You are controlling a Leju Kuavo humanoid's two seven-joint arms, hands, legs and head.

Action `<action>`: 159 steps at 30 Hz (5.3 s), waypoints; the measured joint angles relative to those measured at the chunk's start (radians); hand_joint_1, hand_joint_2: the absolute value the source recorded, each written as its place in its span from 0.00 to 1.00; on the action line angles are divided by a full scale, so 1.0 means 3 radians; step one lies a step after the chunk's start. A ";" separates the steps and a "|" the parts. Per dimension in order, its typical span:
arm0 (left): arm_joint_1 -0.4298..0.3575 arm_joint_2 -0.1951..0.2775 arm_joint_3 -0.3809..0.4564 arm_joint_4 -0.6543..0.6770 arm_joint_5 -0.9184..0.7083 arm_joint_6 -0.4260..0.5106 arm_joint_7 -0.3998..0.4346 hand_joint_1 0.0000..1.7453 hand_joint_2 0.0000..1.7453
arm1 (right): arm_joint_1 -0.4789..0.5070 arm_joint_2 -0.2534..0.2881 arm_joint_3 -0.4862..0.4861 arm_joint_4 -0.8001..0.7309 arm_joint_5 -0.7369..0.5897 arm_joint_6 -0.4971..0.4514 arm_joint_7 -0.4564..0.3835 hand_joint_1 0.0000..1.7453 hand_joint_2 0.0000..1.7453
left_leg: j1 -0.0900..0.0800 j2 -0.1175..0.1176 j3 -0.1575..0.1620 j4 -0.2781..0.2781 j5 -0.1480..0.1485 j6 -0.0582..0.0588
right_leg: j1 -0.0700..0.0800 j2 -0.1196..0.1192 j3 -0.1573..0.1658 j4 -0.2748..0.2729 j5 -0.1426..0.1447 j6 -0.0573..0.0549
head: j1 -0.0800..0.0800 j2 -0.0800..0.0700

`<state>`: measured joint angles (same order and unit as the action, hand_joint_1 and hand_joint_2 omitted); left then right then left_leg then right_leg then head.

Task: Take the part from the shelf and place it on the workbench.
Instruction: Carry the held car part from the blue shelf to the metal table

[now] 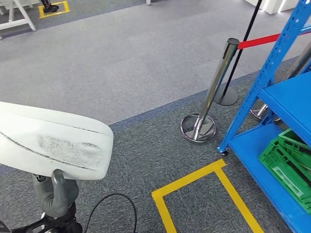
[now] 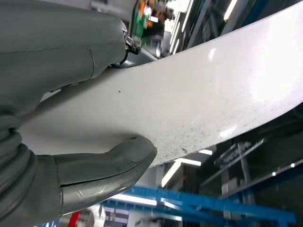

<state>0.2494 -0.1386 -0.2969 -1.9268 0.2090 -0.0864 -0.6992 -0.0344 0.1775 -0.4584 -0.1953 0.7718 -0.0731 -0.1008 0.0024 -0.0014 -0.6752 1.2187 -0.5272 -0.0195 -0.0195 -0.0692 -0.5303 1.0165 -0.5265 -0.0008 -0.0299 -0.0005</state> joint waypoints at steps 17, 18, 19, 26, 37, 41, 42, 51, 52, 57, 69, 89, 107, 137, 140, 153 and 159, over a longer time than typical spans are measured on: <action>0.0020 -0.0041 0.0115 -0.0090 -0.0008 -0.0050 0.0000 1.00 1.00 | -0.0034 0.0006 0.0074 -0.0002 0.0039 -0.0024 0.0058 0.00 0.00 | -0.0029 -0.0288 0.0318 -0.0678 0.0228 0.0160 | -0.0006 0.0392 -0.0202 0.0303 -0.0043 0.0140 | 0.0047 0.0000; 0.0017 -0.0048 0.0114 -0.0088 -0.0015 -0.0045 0.0000 1.00 1.00 | -0.0038 0.0009 0.0075 -0.0001 0.0042 -0.0033 0.0072 0.00 0.00 | -0.0029 -0.0332 0.0303 -0.0658 0.0223 0.0144 | -0.0017 0.0480 -0.0132 0.0147 0.0015 0.0138 | 0.0045 0.0000; 0.0014 -0.0053 0.0113 -0.0086 -0.0023 -0.0038 0.0001 1.00 1.00 | -0.0039 0.0012 0.0076 0.0000 0.0044 -0.0037 0.0079 0.00 0.00 | -0.0028 -0.0369 0.0285 -0.0644 0.0221 0.0124 | -0.0024 0.0547 -0.0093 0.0069 0.0027 0.0134 | 0.0045 0.0000; 0.0024 -0.0058 0.0111 -0.0093 -0.0033 0.0008 0.0001 1.00 1.00 | -0.0028 0.0021 0.0096 0.0001 0.0078 0.0021 0.0024 0.00 0.00 | -0.0020 -0.0073 -0.0003 -0.0095 -0.0053 0.0004 | -0.0018 0.0261 -0.0029 0.0025 0.0013 0.0020 | 0.0006 0.0000; 0.0034 -0.0045 0.0106 -0.0092 0.0024 0.0040 0.0001 1.00 1.00 | -0.0030 0.0012 0.0095 0.0001 0.0092 0.0021 0.0023 0.00 0.00 | -0.0068 0.0214 0.0257 -0.0632 0.0219 0.0123 | 0.0024 -0.0202 0.0088 0.0000 -0.0103 0.0119 | 0.0005 0.0000; 0.0026 -0.0048 0.0099 -0.0093 0.0039 0.0031 0.0001 1.00 1.00 | -0.0042 0.0012 0.0096 0.0001 0.0094 0.0023 0.0023 0.00 0.00 | -0.0029 0.0049 0.0279 -0.0677 0.0242 0.0184 | 0.0002 0.0159 -0.0143 0.0484 -0.0367 0.0164 | 0.0039 0.0000; 0.0026 -0.0048 0.0097 -0.0093 0.0039 0.0030 0.0001 1.00 1.00 | -0.0038 0.0012 0.0096 0.0001 0.0094 0.0023 0.0023 0.00 0.00 | -0.0029 0.0001 0.0278 -0.0676 0.0241 0.0189 | 0.0003 0.0206 -0.0276 0.0723 -0.0450 0.0168 | 0.0043 0.0000; 0.0063 -0.0042 0.0091 -0.0066 0.0082 0.0031 0.0012 1.00 1.00 | 0.0011 0.0089 0.0093 0.0002 0.0036 -0.0008 -0.0037 0.00 0.00 | -0.0007 -0.0414 0.0264 -0.0627 0.0219 0.0092 | -0.0023 0.0529 -0.0112 0.0051 0.0040 0.0116 | 0.0040 0.0000; 0.0064 -0.0040 0.0090 -0.0056 0.0090 0.0029 0.0013 1.00 1.00 | 0.0013 0.0107 0.0092 0.0002 0.0018 -0.0004 -0.0037 0.00 0.00 | 0.0002 -0.0448 0.0257 -0.0631 0.0224 0.0073 | -0.0021 0.0486 -0.0100 0.0051 0.0045 0.0094 | 0.0041 0.0000; 0.0032 -0.0023 0.0092 -0.0007 0.0171 0.0031 0.0022 1.00 1.00 | 0.0042 0.0145 0.0070 -0.0001 -0.0048 0.0003 -0.0061 0.00 0.00 | 0.0000 -0.0080 -0.0046 0.0013 -0.0101 -0.0009 | -0.0014 0.0234 -0.0049 0.0022 0.0030 0.0005 | -0.0010 0.0000; 0.0038 0.0003 0.0117 0.0040 0.0198 0.0060 0.0069 1.00 1.00 | 0.0053 0.0167 0.0034 -0.0004 -0.0106 0.0017 -0.0101 0.00 0.00 | -0.0033 0.0097 0.0287 -0.0670 0.0239 0.0140 | 0.0022 -0.0071 0.0053 0.0046 -0.0114 0.0127 | 0.0004 0.0000; -0.0065 -0.0046 0.0077 0.0072 0.0017 0.0429 0.0074 1.00 1.00 | 0.0107 0.0181 -0.0132 -0.0009 -0.0285 -0.0029 -0.0179 0.00 0.00 | 0.0016 -0.0038 -0.0174 0.0272 -0.0179 -0.0013 | -0.0005 0.0116 -0.0011 0.0005 0.0008 0.0008 | -0.0009 0.0000; -0.0057 0.0004 0.0172 0.0063 -0.0027 0.0659 0.0001 1.00 1.00 | 0.0159 0.0187 -0.0216 -0.0015 -0.0309 -0.0028 -0.0203 0.00 0.00 | -0.0026 -0.0219 0.0312 -0.0662 0.0223 0.0199 | 0.0001 0.0250 -0.0374 0.0680 -0.0211 0.0155 | 0.0031 0.0000; -0.0028 0.0096 0.0512 0.0065 -0.0087 0.0680 0.0020 1.00 1.00 | 0.0058 0.0174 -0.0204 -0.0025 -0.0164 0.0049 -0.0166 0.00 0.00 | -0.0016 -0.0208 0.0331 -0.0679 0.0225 0.0196 | 0.0023 0.0238 -0.0436 0.0822 -0.0287 0.0141 | 0.0047 0.0000; -0.0030 0.0101 0.0513 0.0085 -0.0106 0.0711 0.0025 1.00 1.00 | 0.0056 0.0174 -0.0204 -0.0024 -0.0165 0.0059 -0.0149 0.00 0.00 | -0.0014 -0.0351 0.0335 -0.0658 0.0205 0.0162 | 0.0000 0.0444 -0.0197 0.0172 0.0066 0.0126 | 0.0045 0.0000; -0.0024 0.0163 0.0514 0.0118 -0.0188 0.0776 0.0017 1.00 1.00 | 0.0058 0.0176 -0.0204 -0.0022 -0.0153 0.0061 -0.0146 0.00 0.00 | 0.0019 0.0005 0.0001 0.0009 -0.0012 0.0013 | 0.0026 -0.0007 -0.0015 -0.0035 0.0045 -0.0007 | 0.0020 0.0000; -0.0030 0.0175 0.0514 0.0121 -0.0212 0.0787 0.0013 1.00 1.00 | 0.0037 0.0176 -0.0204 -0.0023 -0.0149 0.0061 -0.0142 0.00 0.00 | -0.0035 0.0173 0.0321 -0.0648 0.0190 0.0115 | 0.0055 -0.0179 0.0057 -0.0039 -0.0017 0.0083 | 0.0023 0.0000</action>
<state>0.2403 -0.0860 -0.1427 -1.8906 0.1454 0.1498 -0.6954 -0.0233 0.2304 -0.5196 -0.2022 0.7271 -0.0547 -0.1434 -0.0082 0.0506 -0.5790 1.0244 -0.4702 0.0149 -0.0030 -0.1228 -0.5133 1.0049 -0.5317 0.0241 -0.0232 -0.0004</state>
